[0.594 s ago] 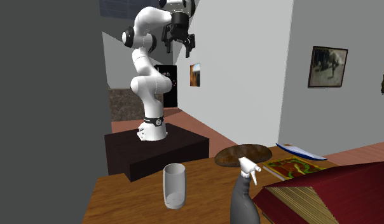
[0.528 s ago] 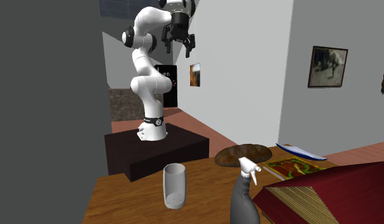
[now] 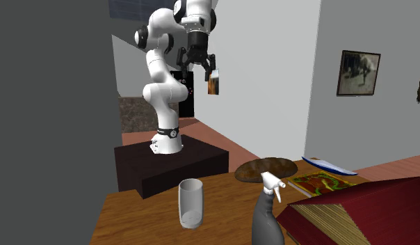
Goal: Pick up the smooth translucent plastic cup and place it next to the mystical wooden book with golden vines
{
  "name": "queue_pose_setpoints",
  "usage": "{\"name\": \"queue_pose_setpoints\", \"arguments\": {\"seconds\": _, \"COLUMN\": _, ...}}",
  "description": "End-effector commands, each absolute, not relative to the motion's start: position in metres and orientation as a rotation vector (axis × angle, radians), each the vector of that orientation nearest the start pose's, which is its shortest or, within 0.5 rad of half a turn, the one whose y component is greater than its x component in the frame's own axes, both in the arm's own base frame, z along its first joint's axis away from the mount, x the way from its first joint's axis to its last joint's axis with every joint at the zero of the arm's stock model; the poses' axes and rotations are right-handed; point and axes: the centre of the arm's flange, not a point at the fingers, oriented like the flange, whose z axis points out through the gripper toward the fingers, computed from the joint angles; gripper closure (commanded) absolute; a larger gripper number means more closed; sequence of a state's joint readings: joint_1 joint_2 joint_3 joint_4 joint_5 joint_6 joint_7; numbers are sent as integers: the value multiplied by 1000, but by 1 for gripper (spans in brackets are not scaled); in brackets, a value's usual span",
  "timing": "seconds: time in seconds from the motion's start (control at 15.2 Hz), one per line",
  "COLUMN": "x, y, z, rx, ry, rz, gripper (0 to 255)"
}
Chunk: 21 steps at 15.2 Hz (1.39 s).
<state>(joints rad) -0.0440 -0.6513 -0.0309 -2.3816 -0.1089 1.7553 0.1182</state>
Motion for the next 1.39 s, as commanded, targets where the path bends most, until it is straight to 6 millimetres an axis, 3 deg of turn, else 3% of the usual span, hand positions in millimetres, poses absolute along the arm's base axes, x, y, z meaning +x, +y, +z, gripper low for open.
{"name": "queue_pose_setpoints", "arguments": {"seconds": 0.0, "x": 369, "y": -45, "z": 526, "rx": -3207, "ry": 295, "rz": -35, "gripper": 0}}
{"name": "queue_pose_setpoints", "arguments": {"seconds": 1.32, "x": 481, "y": -123, "z": 291, "rx": -3092, "ry": 508, "rz": 76, "gripper": 0}}
